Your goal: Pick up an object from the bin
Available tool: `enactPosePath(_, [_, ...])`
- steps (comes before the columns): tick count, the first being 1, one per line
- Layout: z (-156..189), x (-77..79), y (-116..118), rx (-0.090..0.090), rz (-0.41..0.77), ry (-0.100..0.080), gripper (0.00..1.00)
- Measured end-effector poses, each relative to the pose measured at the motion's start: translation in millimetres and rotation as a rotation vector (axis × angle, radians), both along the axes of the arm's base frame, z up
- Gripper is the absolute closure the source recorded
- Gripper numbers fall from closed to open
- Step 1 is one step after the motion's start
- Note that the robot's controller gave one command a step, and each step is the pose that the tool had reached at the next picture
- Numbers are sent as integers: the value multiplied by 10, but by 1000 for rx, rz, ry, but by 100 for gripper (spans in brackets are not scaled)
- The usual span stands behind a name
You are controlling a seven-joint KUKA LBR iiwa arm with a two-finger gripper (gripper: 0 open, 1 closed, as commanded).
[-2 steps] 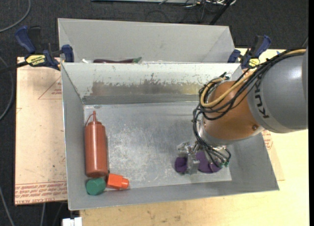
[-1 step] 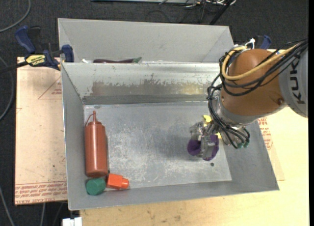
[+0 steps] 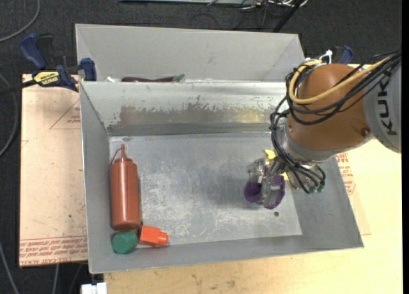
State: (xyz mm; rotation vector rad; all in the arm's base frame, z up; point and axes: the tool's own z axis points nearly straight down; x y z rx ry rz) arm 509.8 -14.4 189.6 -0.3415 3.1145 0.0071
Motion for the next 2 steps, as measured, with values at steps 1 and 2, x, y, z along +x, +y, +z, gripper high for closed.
enactPosePath(1, [541,-141,-1,1,33,5,100])
enactPosePath(2, [1777,31,138,1,16,-4,100])
